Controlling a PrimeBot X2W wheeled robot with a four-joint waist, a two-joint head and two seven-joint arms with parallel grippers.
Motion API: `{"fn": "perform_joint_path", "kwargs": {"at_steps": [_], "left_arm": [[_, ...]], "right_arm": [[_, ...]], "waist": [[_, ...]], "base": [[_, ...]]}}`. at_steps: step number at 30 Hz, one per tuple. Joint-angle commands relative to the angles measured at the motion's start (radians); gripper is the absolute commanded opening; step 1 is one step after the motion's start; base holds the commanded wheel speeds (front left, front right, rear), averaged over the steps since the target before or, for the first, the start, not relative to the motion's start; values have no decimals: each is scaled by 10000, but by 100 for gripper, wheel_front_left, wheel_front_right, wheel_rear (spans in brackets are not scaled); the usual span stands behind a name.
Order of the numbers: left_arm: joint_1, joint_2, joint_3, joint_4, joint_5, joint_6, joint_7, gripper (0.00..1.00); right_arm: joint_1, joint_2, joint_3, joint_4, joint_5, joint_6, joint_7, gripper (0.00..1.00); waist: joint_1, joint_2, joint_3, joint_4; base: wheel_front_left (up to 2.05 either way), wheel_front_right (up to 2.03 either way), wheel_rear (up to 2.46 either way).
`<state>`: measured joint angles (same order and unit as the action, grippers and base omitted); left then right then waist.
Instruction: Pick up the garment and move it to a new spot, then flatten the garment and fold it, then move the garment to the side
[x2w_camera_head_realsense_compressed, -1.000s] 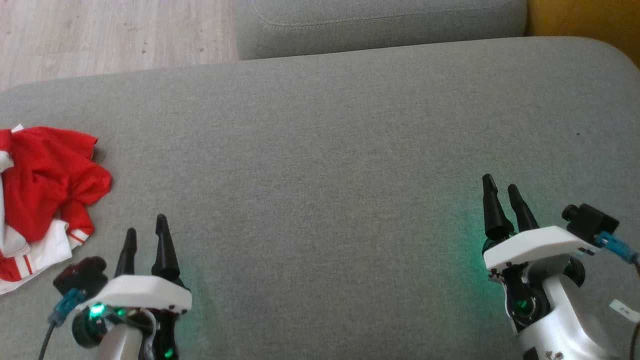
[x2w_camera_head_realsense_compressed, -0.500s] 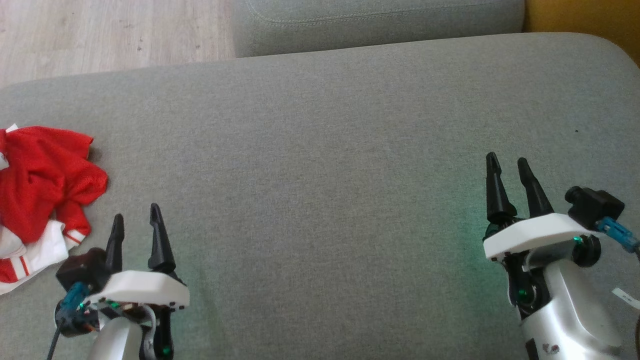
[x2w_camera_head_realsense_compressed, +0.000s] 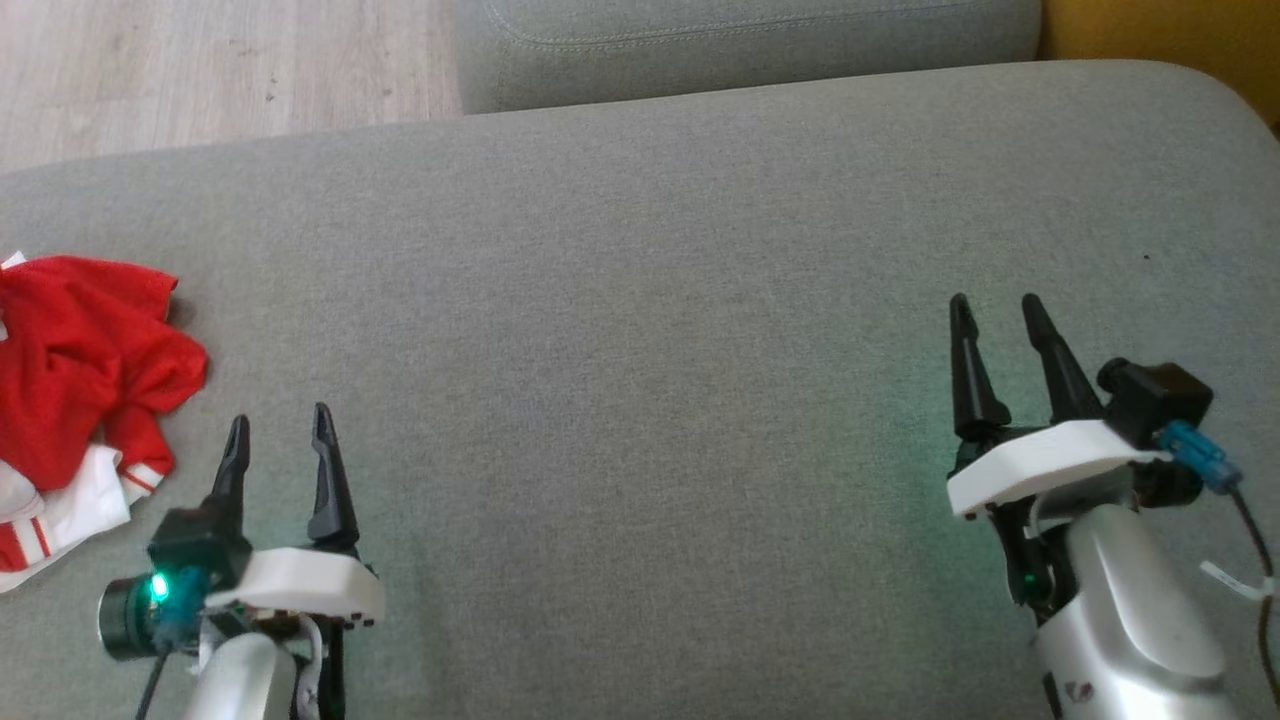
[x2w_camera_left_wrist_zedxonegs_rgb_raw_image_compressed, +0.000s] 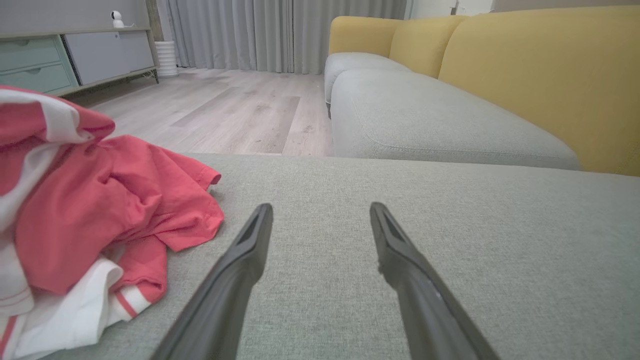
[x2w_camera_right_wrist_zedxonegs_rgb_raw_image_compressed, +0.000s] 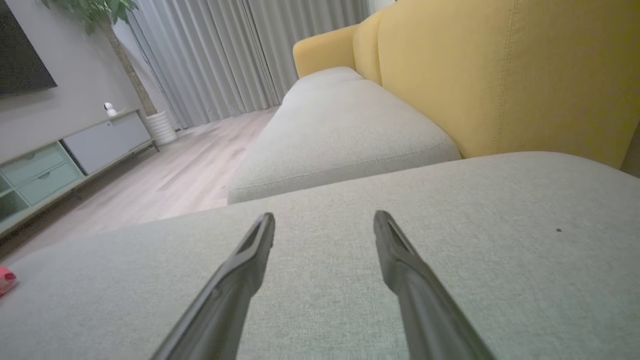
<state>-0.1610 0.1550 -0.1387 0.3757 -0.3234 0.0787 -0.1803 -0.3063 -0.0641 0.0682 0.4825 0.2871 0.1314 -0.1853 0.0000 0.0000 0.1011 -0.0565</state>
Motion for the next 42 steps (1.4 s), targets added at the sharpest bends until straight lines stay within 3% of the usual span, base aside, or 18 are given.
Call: {"fn": "perform_joint_path", "kwargs": {"at_steps": [1,21,32,38,42], "left_arm": [[-498,302,161,-255,467,100,-232,100],[-433,31,522,-46,2472,542,-797,100],[-274,-289,933,-2,2577,390,-814,100],[-336,-482,993,14,2634,257,-814,100],[-351,-665,969,39,2652,167,-814,100]], "right_arm": [[-520,84,273,-58,-488,-6,-186,100],[-840,124,381,694,-2899,-7,-747,100],[-791,137,130,996,-2672,-7,-764,100],[-809,138,328,898,-2556,-7,-764,100],[-780,138,600,910,-2494,-7,-764,100]], "waist": [[0,0,-15,-25],[0,0,-83,-263],[0,0,-3,-122],[0,0,219,503],[0,0,376,1547]], "base": [[0,0,0],[0,0,0],[0,0,0],[0,0,0],[0,0,0]]}}
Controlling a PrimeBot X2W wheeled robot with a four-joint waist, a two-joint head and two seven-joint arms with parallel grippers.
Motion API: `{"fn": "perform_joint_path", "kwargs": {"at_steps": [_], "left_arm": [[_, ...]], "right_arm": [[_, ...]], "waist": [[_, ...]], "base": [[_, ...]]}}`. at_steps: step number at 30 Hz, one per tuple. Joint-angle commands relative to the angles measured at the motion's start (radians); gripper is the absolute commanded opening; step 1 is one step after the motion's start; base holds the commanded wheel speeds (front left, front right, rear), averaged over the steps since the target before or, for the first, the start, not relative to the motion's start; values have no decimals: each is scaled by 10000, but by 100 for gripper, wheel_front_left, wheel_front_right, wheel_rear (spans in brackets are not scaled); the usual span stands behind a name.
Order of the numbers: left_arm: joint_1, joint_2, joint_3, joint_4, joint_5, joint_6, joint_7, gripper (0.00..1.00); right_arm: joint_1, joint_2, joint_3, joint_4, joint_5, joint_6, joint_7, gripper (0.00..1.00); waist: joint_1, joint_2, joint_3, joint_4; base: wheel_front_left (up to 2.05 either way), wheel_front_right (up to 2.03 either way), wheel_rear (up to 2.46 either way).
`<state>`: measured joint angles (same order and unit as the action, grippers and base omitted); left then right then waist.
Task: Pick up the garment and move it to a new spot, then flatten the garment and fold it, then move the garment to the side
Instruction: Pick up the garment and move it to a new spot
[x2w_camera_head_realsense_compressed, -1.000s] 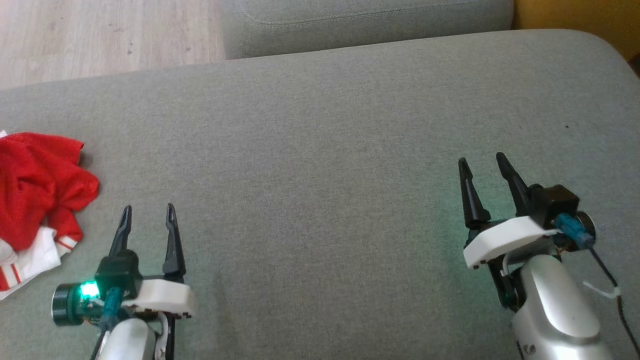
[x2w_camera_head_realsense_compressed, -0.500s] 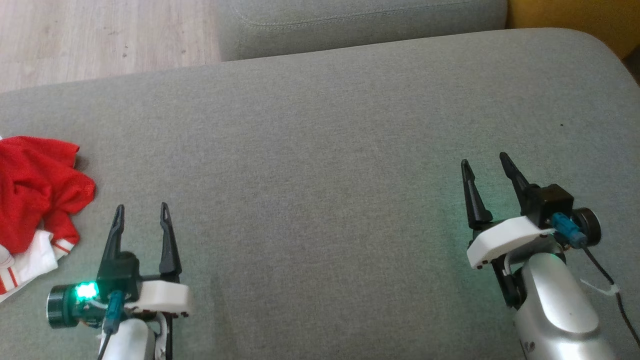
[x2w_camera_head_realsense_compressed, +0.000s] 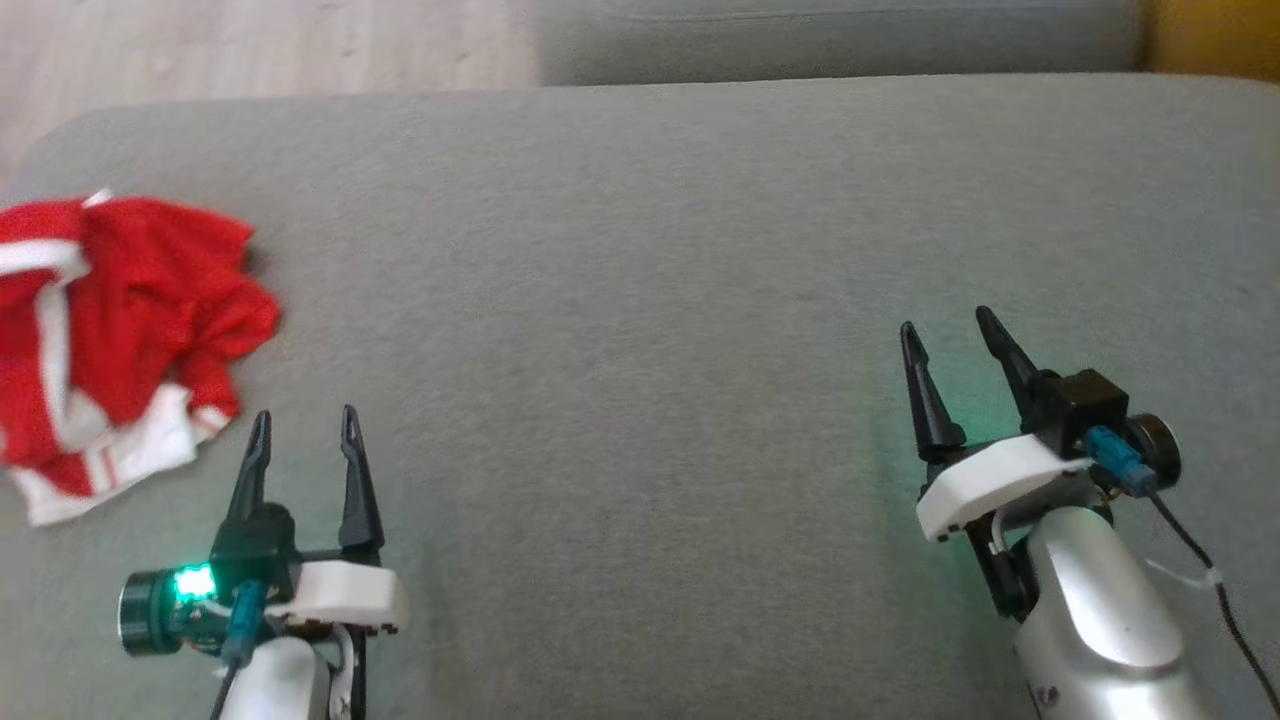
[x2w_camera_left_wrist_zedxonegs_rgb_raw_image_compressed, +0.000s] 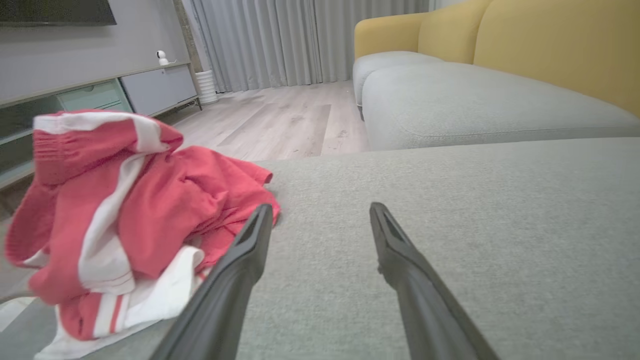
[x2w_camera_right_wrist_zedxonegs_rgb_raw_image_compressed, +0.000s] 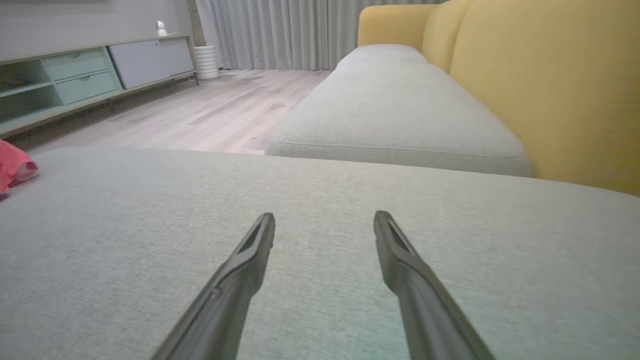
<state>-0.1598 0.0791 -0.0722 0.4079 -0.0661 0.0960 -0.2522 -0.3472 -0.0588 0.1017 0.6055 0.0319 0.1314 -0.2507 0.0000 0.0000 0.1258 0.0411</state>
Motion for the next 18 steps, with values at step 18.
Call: {"fn": "perform_joint_path", "kwargs": {"at_steps": [18], "left_arm": [[-225,-100,533,-275,150,-262,-95,100]], "right_arm": [[-608,85,2184,-9,887,-7,-111,100]], "waist": [[0,0,268,3098]], "base": [[0,0,0]]}}
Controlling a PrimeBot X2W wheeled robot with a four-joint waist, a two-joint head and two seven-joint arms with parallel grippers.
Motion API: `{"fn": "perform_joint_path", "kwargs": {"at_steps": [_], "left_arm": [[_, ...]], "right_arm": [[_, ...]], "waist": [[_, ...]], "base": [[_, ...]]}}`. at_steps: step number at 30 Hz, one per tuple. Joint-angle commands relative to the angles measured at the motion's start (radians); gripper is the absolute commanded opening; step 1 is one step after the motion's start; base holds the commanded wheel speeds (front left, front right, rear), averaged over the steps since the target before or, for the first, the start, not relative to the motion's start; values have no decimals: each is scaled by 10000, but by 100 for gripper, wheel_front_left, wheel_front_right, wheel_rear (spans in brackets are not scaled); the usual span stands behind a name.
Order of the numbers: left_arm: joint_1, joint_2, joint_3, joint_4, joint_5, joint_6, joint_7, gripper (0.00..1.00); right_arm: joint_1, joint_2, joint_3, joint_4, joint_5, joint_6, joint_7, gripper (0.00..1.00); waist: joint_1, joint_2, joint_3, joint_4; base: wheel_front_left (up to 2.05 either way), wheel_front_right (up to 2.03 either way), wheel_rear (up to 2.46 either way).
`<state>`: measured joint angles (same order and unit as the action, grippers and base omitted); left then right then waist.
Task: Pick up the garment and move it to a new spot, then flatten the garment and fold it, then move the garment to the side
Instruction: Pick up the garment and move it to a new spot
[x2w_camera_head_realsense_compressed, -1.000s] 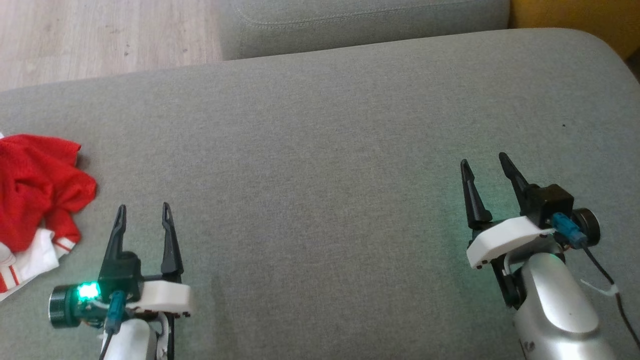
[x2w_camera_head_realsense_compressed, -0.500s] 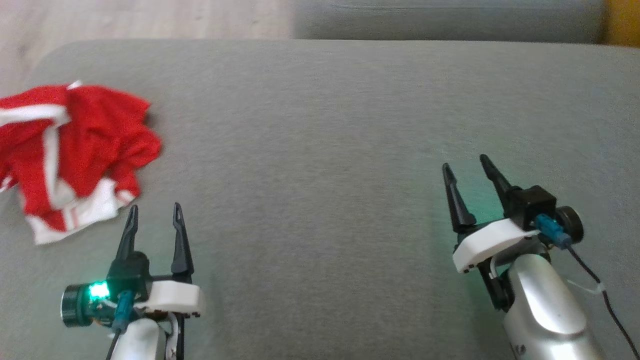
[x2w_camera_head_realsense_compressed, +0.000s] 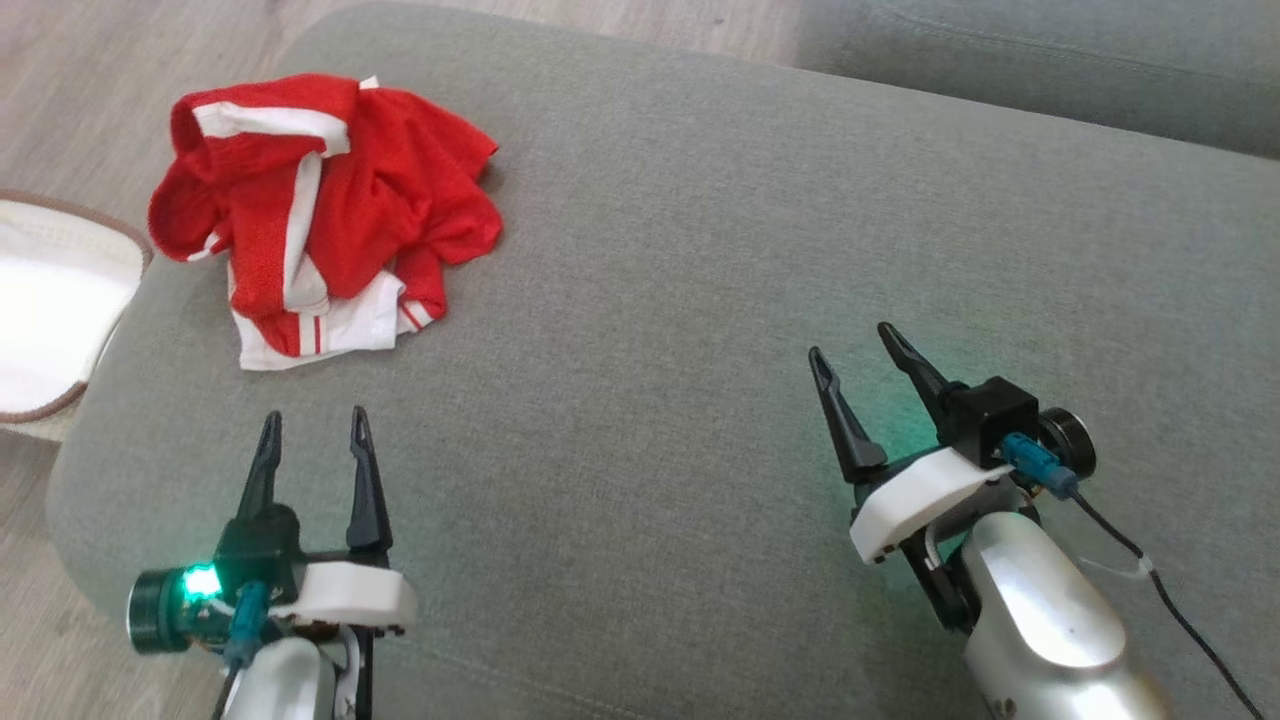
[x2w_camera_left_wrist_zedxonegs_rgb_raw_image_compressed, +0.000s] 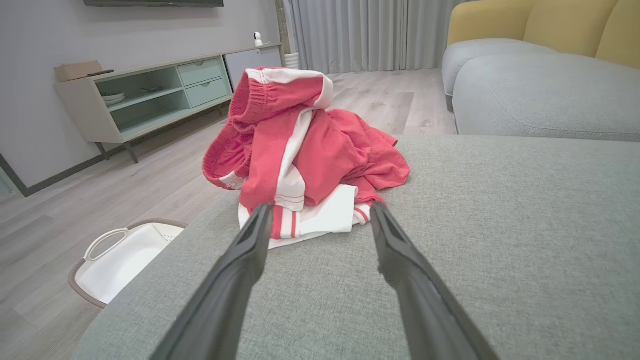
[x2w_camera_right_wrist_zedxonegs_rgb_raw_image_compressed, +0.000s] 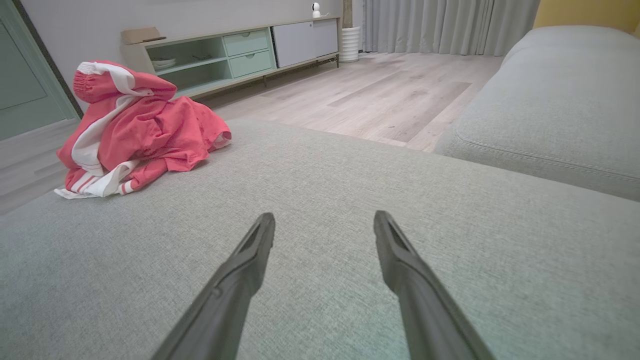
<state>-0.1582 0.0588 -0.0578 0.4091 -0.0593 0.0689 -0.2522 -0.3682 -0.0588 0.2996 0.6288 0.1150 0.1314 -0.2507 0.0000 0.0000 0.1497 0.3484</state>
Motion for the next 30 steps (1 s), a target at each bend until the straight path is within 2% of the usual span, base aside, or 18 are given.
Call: {"fn": "perform_joint_path", "kwargs": {"at_steps": [1,4,8,17,20,26,30], "left_arm": [[-294,105,389,-319,108,-23,-95,100],[-613,164,488,-541,111,-117,-95,100],[-1458,585,817,-647,19,-373,-95,100],[-4330,2581,1274,1602,20,-1215,-47,100],[-5215,3041,1399,2352,-114,-1367,115,100],[-6386,3807,1925,3738,-518,-1340,221,100],[-6698,3899,2226,4775,-887,-1227,310,100]], "right_arm": [[-397,85,219,-229,59,-7,-111,100],[-402,85,215,-193,7,-7,-111,100],[-464,81,131,-191,-127,-7,-111,100],[-837,-101,163,-460,-238,-7,-111,100],[-935,-284,127,-560,-254,-7,-111,100],[-1010,-535,91,-728,-241,-7,-111,100],[-924,-613,-17,-848,-222,-7,-111,100]], "waist": [[0,0,51,42],[0,0,187,17],[0,0,468,-161],[0,0,1500,-1006],[0,0,1919,-1237],[0,0,2552,-1699],[0,0,2718,-1887]], "base": [[0,0,0],[0,0,0],[0,0,0],[0,0,0],[0,0,0],[0,0,0],[0,0,0]]}}
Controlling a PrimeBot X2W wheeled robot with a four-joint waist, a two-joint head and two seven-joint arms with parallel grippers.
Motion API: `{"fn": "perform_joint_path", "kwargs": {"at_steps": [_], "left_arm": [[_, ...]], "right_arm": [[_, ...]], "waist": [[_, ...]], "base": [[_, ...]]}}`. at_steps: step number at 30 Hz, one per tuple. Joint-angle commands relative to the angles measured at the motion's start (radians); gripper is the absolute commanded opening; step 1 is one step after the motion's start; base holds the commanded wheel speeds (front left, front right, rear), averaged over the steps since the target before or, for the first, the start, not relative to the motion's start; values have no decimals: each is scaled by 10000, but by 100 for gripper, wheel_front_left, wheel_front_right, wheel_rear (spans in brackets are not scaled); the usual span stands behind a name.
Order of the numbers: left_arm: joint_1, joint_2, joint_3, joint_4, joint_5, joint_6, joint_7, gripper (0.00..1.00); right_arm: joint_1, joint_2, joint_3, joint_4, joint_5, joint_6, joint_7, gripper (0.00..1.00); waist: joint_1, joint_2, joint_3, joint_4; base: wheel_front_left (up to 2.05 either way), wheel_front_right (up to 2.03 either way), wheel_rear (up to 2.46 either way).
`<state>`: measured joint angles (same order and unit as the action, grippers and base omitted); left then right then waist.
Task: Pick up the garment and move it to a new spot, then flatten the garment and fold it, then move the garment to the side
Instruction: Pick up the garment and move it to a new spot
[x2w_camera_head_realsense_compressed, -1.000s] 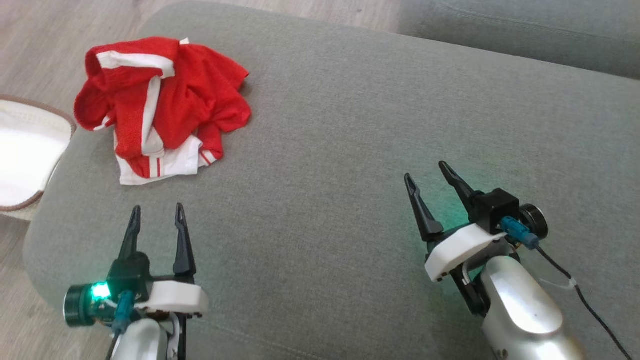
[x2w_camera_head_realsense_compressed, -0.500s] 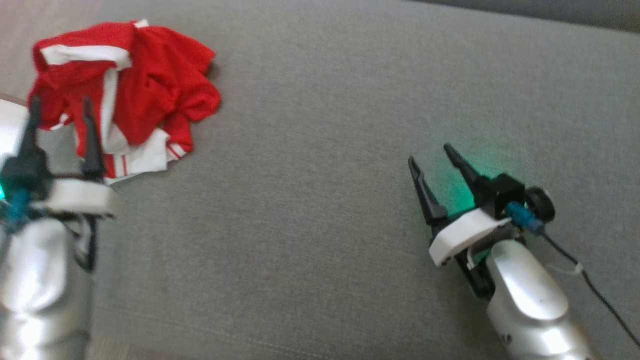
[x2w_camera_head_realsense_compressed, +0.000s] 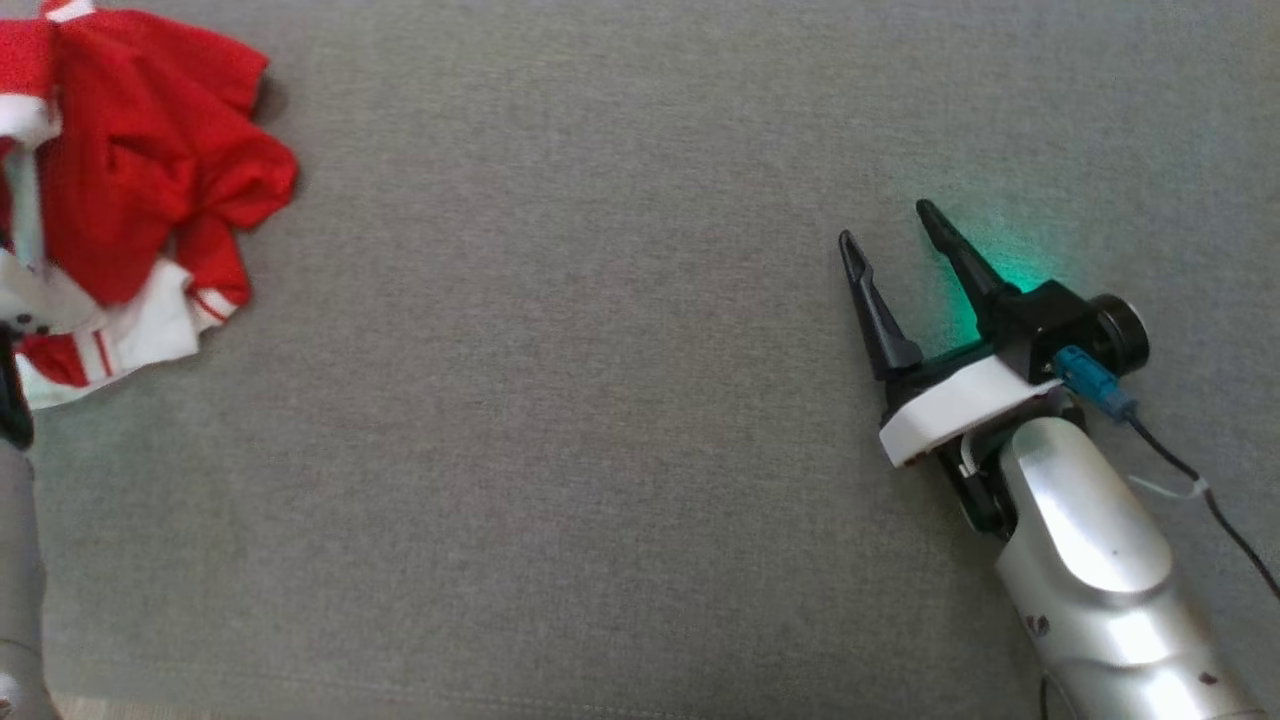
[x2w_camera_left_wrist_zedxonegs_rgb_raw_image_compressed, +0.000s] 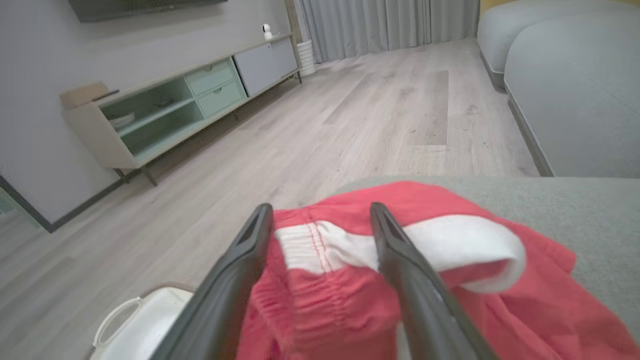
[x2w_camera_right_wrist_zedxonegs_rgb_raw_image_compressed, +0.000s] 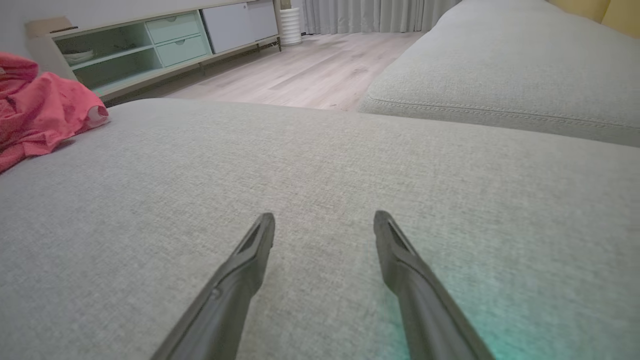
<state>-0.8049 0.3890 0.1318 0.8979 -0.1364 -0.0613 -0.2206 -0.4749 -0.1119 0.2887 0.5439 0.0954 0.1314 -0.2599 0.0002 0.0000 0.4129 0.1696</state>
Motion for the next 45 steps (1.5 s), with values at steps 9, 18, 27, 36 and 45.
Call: {"fn": "perform_joint_path", "kwargs": {"at_steps": [9,18,27,36,45], "left_arm": [[-362,247,429,1147,-593,-59,136,46],[-999,389,-459,241,-74,-438,-353,0],[-1688,-668,-2004,-2833,-210,-672,-397,0],[-1684,-2165,-3756,-5215,-1085,-691,-93,0],[-87,-3096,-3657,-5890,-2144,-160,-285,0]], "right_arm": [[177,-3,55,2,-26,-7,-19,100],[396,332,11,45,253,-7,-19,100],[1082,576,74,124,608,-7,-19,100],[1337,613,694,-127,1253,-7,-19,100],[1483,615,822,-124,1428,-7,-19,100]], "waist": [[-2,0,21,-196],[-2,0,-805,-712],[-2,0,-1878,-2079],[-2,0,-2120,-3616],[-2,0,-2203,-3954]], "base": [[0,0,0],[0,0,0],[0,0,0],[0,0,0],[0,0,0]]}}
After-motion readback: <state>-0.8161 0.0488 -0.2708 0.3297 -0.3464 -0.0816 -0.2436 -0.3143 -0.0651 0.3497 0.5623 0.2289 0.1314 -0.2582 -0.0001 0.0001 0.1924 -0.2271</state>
